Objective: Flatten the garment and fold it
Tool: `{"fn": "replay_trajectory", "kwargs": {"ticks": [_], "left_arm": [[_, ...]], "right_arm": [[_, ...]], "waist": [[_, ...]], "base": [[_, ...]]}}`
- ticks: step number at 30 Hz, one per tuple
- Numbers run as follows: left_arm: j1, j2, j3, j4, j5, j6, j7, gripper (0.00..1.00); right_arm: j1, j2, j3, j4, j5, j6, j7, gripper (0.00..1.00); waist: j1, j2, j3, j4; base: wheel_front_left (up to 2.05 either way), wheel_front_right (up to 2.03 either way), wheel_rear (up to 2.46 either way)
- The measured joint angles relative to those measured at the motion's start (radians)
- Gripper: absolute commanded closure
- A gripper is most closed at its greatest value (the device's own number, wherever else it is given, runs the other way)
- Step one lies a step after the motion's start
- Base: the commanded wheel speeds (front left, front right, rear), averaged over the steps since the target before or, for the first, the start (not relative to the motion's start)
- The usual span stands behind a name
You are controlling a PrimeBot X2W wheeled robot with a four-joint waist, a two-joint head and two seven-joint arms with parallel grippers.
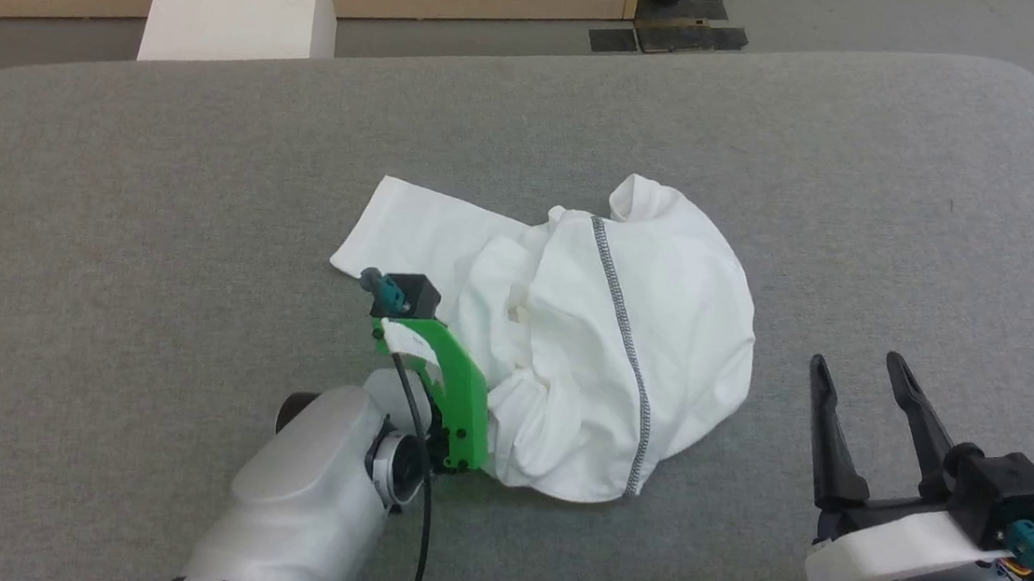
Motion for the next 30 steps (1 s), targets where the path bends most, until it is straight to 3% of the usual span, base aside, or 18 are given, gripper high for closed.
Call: {"fn": "replay_trajectory", "kwargs": {"ticks": [6, 11, 17, 21, 22, 23, 27, 30], "left_arm": [[-0.015, 0.008, 0.083, -0.053, 0.013, 0.036, -0.360, 1.00], [-0.009, 0.078, 0.177, -0.137, 0.030, 0.081, -0.613, 1.00], [0.146, 0.179, 0.273, -0.278, 0.015, 0.151, -0.662, 1.00], [0.301, 0.224, 0.296, -0.351, -0.018, 0.201, -0.599, 1.00], [0.346, 0.229, 0.296, -0.370, -0.032, 0.210, -0.559, 0.59], [0.389, 0.231, 0.290, -0.391, -0.052, 0.212, -0.516, 0.00], [0.511, 0.229, 0.295, -0.487, -0.110, 0.216, -0.460, 0.00], [0.547, 0.229, 0.311, -0.568, -0.105, 0.216, -0.540, 0.00]], "right_arm": [[-0.001, 0.000, -0.012, 0.004, 0.005, 0.000, -0.006, 0.00], [0.000, 0.000, -0.022, 0.004, 0.006, 0.000, -0.006, 0.00], [0.002, 0.000, -0.028, 0.002, 0.006, 0.000, -0.006, 0.00], [0.004, 0.000, -0.028, 0.000, 0.007, 0.000, -0.005, 0.00], [0.006, 0.000, -0.028, -0.002, 0.007, 0.000, -0.005, 0.00], [0.007, 0.000, -0.029, -0.003, 0.007, 0.000, -0.005, 0.00], [0.013, 0.000, -0.030, -0.007, 0.007, 0.000, 0.000, 0.00], [0.013, 0.000, -0.031, -0.010, 0.007, 0.000, 0.001, 0.00]], "waist": [[0.0000, 0.0000, 0.000, 0.026], [0.0000, 0.0000, -0.011, 0.055], [0.0000, 0.0000, -0.033, 0.094], [0.0000, -0.0001, -0.043, 0.114], [0.0000, 0.0000, -0.045, 0.119], [0.0000, -0.0001, -0.047, 0.123], [0.0000, 0.0000, -0.049, 0.137], [0.0000, 0.0000, -0.050, 0.145]], "base": [[0.00, 0.00, 0.00], [0.00, 0.00, 0.00], [0.00, 0.00, 0.00], [0.00, 0.00, 0.00], [0.00, 0.00, 0.00], [0.00, 0.00, 0.00], [0.00, 0.00, 0.00], [0.00, 0.00, 0.00]]}}
